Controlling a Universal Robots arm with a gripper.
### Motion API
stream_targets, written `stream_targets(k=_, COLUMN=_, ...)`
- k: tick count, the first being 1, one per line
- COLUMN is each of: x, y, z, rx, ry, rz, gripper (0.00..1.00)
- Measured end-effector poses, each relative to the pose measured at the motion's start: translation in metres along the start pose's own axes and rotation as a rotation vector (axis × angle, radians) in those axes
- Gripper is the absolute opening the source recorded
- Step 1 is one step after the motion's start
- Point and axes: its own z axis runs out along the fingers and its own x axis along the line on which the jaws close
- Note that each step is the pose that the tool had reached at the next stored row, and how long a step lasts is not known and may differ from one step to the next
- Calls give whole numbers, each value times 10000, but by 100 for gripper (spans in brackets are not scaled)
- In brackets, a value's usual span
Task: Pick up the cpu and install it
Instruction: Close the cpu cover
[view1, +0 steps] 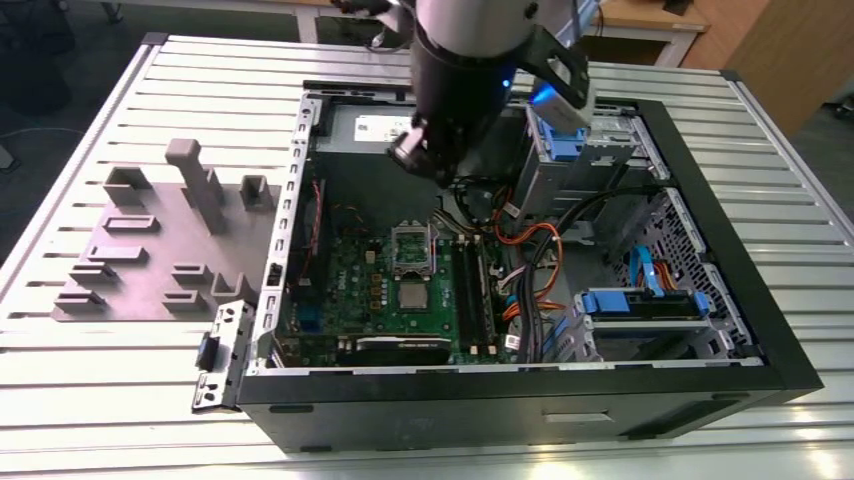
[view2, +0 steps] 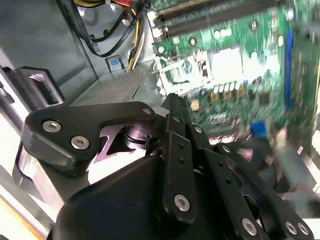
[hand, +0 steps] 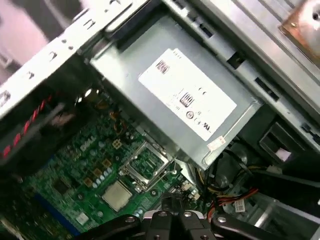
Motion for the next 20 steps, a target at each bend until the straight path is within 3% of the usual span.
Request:
stream_targets(k=3, x=12, y=145, z=-100, rx=193, ry=59, rz=1318, gripper=11)
stream_targets(k=7, x=17, y=376, z=-256, rx=512, ry=125, rz=3446, gripper=11)
stream_targets(k=11, x=7, y=567, z=-379, rx=785, ry=152, rz=5217, gripper=11)
stream_targets(k=15, x=-10, y=706, z=-467, rx=994, ry=156, rz=6540, gripper=11)
stream_targets(k=20, x=-26, y=809, z=-531, rx=1152, ry=150, rz=7526, gripper=11)
